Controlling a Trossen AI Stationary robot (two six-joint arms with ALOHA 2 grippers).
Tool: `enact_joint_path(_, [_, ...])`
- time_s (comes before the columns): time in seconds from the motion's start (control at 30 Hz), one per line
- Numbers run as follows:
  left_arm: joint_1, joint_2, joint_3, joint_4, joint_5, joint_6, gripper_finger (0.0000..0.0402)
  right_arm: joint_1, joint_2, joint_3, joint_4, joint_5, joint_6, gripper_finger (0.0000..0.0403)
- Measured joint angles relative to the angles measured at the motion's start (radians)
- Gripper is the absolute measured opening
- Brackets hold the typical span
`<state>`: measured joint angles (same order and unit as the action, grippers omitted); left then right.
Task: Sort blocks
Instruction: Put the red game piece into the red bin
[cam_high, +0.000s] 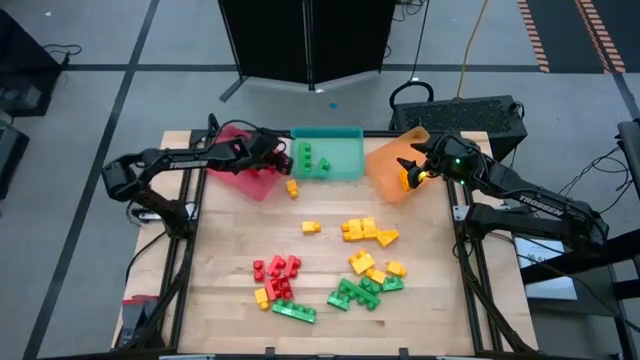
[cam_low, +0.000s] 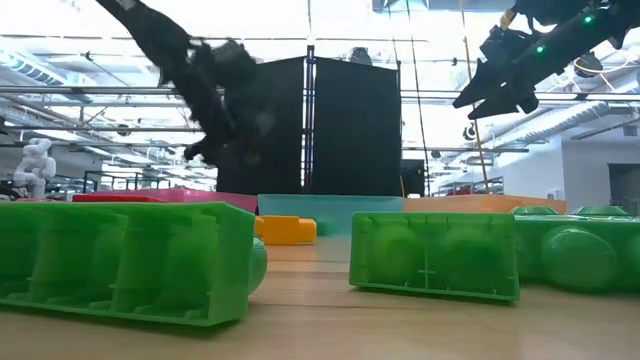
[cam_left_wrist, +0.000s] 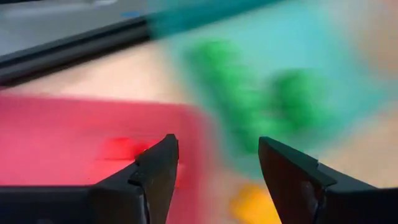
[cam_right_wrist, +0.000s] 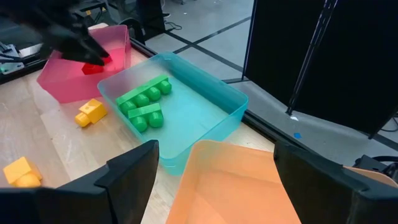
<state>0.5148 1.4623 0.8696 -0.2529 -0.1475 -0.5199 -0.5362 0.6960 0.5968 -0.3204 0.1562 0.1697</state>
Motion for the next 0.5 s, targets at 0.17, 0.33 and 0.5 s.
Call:
enact_joint_path(0.17, [-0.143, -0.117, 0.032, 0.001, 0.116, 0.049, 0.0225, 0.000, 0.000, 0.000, -0.004, -0.001, 0.000, 0.0315])
enact_joint_path(0.33, [-0.362, -0.181, 0.032, -0.029, 0.134, 0.193, 0.0226, 0.000, 0.000, 0.000, -0.004, 0.000, -0.006, 0.0315])
enact_joint_path(0.5, [-0.531, -0.157, 0.033, -0.022, 0.090, 0.131, 0.0226, 0.000, 0.000, 0.000, -0.005, 0.000, -0.017, 0.0315])
